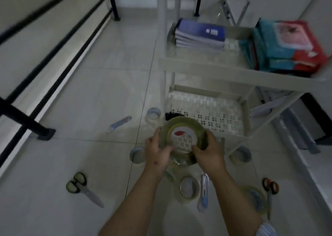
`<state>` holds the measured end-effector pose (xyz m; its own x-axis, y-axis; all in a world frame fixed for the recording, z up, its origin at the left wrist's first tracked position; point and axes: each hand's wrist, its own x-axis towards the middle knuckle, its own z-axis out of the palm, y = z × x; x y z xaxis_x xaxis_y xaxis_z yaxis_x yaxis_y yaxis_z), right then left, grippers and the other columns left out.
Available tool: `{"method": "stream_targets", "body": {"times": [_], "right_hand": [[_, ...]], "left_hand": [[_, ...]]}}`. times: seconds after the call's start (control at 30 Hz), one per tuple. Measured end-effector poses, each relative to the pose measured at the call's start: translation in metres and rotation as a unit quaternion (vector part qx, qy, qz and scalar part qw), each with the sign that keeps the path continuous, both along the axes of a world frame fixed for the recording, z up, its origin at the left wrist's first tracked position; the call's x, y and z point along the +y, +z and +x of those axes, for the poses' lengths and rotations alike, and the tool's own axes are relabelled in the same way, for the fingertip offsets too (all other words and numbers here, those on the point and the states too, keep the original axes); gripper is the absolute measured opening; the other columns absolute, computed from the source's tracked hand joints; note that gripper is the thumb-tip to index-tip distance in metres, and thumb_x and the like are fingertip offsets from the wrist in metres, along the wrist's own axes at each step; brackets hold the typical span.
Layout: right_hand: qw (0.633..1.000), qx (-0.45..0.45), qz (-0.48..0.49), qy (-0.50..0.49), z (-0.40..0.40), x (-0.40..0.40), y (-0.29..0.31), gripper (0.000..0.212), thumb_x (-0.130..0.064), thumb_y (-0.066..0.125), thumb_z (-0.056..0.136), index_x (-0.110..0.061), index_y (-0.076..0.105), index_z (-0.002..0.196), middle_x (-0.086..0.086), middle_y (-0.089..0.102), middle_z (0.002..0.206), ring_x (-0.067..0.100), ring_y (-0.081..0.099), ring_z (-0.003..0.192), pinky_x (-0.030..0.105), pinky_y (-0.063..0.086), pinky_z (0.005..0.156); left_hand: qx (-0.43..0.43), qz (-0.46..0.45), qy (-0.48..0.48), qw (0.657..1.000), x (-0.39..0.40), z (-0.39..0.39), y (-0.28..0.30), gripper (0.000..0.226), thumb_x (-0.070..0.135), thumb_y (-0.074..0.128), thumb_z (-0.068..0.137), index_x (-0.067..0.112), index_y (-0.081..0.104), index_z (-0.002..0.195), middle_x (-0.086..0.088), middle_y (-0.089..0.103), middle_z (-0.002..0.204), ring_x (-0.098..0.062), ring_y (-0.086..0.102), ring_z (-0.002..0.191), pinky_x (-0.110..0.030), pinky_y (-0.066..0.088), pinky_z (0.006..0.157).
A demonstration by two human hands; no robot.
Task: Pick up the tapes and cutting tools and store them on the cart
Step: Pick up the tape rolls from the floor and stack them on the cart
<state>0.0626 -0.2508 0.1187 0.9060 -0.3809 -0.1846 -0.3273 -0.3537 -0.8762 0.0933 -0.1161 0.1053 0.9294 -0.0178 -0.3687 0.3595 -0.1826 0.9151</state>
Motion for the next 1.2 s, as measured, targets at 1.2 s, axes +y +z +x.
{"method": "stream_targets", "body": {"times": [1.2], "right_hand": [[0.999,-0.007,-0.051,-0.015,0.165,-0.075,-0.038,0.043,-0.014,0.063,0.084,-0.004,0.046,0.123,0.017,0.055,0.125,0.033,0.052,0.113,0.036,0.043,0.089]], "left_hand": [[-0.068,0.125,-0.084,0.986,-0.082,0.157,-0.011,0.071,0.04,0.054,0.061,0.015,0.044,0.127,-0.013,0.057,0.121,-0.032,0.055,0.111,-0.049,0.049,0.095]]}}
